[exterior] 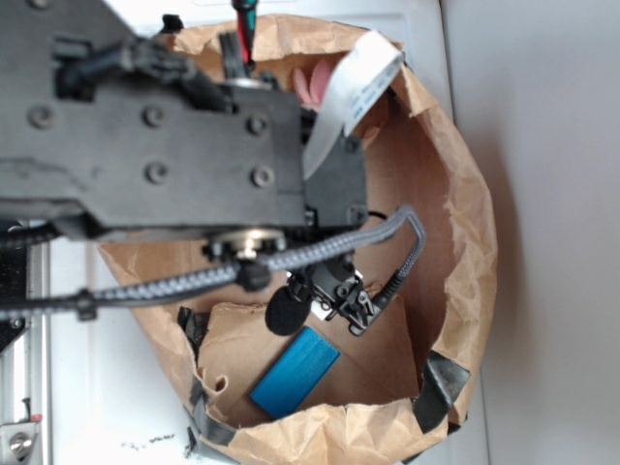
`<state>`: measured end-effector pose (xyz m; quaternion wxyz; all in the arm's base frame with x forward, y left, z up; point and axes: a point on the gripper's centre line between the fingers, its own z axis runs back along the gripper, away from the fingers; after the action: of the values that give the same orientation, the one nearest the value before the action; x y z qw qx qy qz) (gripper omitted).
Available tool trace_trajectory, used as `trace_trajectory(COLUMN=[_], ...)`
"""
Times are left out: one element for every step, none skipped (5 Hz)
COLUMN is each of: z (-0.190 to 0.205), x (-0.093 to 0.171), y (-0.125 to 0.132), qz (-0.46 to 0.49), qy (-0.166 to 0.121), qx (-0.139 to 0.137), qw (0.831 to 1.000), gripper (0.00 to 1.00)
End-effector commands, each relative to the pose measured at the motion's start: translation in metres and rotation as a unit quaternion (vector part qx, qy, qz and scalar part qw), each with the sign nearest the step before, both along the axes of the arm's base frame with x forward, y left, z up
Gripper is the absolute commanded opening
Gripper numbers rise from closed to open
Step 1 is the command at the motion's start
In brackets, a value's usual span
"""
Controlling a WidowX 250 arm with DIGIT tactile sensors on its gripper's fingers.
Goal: Grab the blue block.
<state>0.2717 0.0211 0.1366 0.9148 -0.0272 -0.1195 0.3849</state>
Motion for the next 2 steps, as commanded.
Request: trace_trajectory(z=[0.007,-0.014], x=[0.001,0.007], y=[0.004,-0.013], qz=[-0.007,-0.027], qy=[-0.011,-0.007], qx=[0.002,0.020], qw=[1.000,0.999], gripper=[1.00,1.00])
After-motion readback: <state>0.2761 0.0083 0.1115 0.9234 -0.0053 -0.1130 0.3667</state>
